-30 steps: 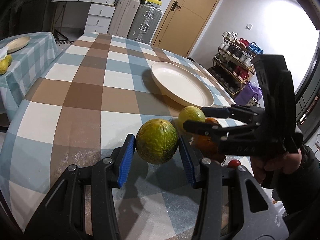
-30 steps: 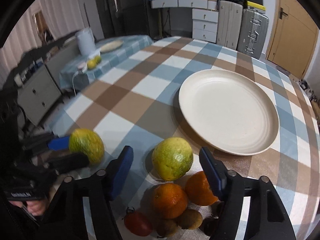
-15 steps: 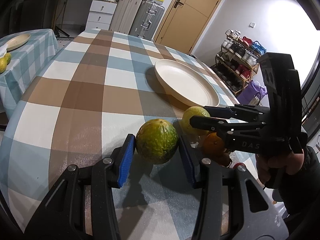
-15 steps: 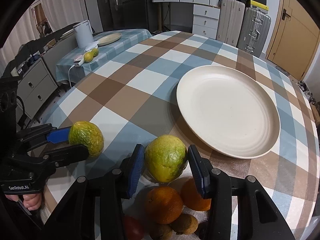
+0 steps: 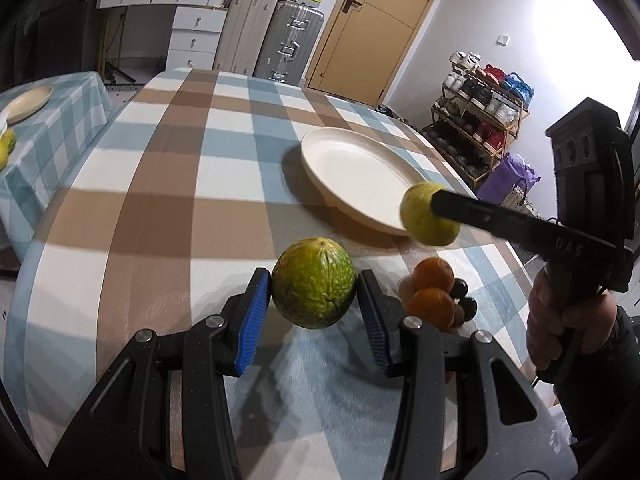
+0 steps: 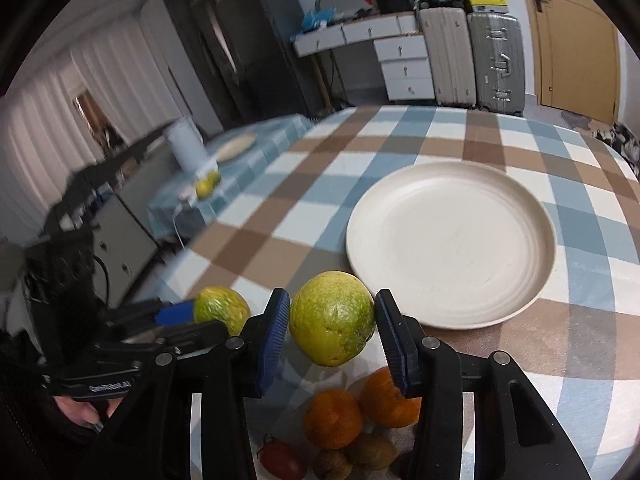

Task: Organize fruits
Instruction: 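Carry both fruits onto the white plate and open both grippers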

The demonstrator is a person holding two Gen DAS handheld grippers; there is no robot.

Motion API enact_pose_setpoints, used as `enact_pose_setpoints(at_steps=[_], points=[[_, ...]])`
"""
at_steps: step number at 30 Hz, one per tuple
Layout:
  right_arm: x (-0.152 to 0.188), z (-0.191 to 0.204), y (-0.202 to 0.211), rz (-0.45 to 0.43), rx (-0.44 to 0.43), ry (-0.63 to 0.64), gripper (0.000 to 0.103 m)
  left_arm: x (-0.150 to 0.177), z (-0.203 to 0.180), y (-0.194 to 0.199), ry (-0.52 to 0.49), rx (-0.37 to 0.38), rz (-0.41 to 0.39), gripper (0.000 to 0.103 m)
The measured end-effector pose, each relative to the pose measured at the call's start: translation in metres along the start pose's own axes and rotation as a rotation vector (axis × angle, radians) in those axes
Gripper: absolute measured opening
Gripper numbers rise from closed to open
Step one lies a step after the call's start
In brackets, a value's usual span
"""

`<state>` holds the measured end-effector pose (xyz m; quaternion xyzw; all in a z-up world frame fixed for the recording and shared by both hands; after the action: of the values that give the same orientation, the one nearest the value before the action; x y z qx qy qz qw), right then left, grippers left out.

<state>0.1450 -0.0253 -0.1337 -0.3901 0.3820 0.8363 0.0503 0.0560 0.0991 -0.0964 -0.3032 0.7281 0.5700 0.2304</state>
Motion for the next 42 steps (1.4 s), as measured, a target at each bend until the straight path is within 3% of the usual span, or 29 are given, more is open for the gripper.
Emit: enact_pose_setpoints(at_steps=[11,24,32,42], points=[[-0.031,-0.064,0.026,-0.117,-0.028,-0.134,0.045,-0.068,-0.033,-0.043,-0.024,0.040,0.002,0.042],[-0.074,-0.139,0.004,-0.139,-0.086,-0.246,0.045,-0.148,-0.072,-0.138,-0.087,0.056,0.072,0.042],[-0.089,-0.175,-0.033,-0.110,-0.109,-0.329,0.045,-0.158,-0.071,-0.203,-0.041,0.059,0.181,0.042],[-0.091,-0.185,-0.053,-0.091,-0.117,-0.358,0.045,-0.163,-0.082,-0.217,-0.088,0.051,0.142,0.042]])
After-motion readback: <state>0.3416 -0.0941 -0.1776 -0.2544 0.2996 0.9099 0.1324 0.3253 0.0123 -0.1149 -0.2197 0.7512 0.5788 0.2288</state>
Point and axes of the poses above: each gripper's, at about its wrist camera, not at the fingertips, and y roughly against the way its jaws point, z to its left, x to its underside, the point moved 3 cm from there along -y, roughly the way its jaws point, and after that the axes turned 9 degrees about -x, right-handed, at the moved point
